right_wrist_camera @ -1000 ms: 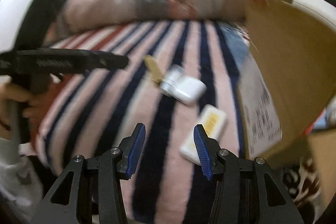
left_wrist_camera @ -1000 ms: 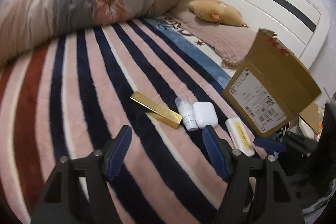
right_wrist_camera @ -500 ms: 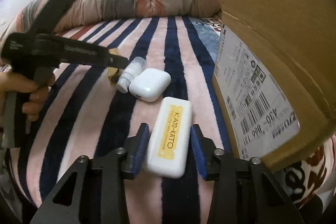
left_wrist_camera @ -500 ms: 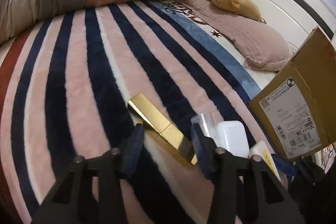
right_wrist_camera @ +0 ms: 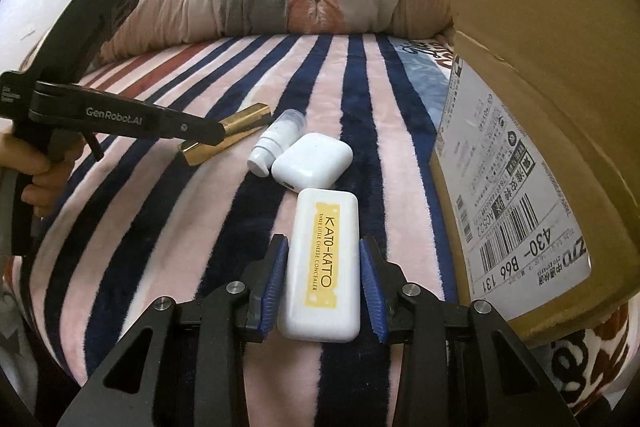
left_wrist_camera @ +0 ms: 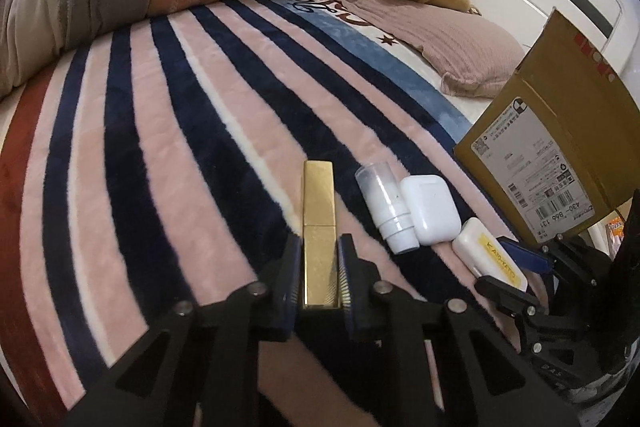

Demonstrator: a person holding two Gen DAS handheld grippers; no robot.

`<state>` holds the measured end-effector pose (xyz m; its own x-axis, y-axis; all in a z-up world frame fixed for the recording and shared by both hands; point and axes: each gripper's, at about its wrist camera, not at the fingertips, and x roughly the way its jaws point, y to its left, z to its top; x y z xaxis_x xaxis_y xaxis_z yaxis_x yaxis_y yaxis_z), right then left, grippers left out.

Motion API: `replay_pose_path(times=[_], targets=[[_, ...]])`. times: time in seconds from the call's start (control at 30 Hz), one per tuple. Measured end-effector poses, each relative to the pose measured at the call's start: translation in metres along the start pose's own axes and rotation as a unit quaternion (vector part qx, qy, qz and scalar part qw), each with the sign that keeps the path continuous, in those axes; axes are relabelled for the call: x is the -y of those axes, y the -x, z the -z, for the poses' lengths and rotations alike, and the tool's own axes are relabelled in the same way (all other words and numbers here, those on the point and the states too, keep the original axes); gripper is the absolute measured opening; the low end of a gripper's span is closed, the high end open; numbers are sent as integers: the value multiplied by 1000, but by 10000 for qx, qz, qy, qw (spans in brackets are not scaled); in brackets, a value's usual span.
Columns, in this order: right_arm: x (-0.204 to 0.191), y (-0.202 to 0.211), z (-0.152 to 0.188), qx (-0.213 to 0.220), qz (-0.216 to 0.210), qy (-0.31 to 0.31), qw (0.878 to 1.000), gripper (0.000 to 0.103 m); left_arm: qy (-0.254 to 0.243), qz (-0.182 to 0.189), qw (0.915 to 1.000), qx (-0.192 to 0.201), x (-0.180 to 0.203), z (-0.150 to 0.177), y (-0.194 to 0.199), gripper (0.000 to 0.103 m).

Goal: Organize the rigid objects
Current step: 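Grasp the gold bar case with the left gripper while the right gripper grasps the KATO-KATO tube, then carry the gold case and white tube into the box and open both grippers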

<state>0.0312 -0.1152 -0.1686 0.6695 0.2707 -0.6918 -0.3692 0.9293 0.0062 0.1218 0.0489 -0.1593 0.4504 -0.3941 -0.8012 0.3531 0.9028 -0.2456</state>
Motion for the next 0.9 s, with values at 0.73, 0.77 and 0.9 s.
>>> replay_pose_path(times=[0.73, 0.77, 0.9], targets=[[-25, 35, -25, 455, -502, 643, 9956, 31, 8, -498, 9977, 462, 17, 13, 53, 15], [-26, 41, -28, 505, -572, 686, 9947, 31, -10, -518, 9972, 537, 22, 15, 65, 15], [-28, 69, -43, 734, -708, 883, 9909, 31, -129, -594, 9943, 877, 47, 18, 110, 15]])
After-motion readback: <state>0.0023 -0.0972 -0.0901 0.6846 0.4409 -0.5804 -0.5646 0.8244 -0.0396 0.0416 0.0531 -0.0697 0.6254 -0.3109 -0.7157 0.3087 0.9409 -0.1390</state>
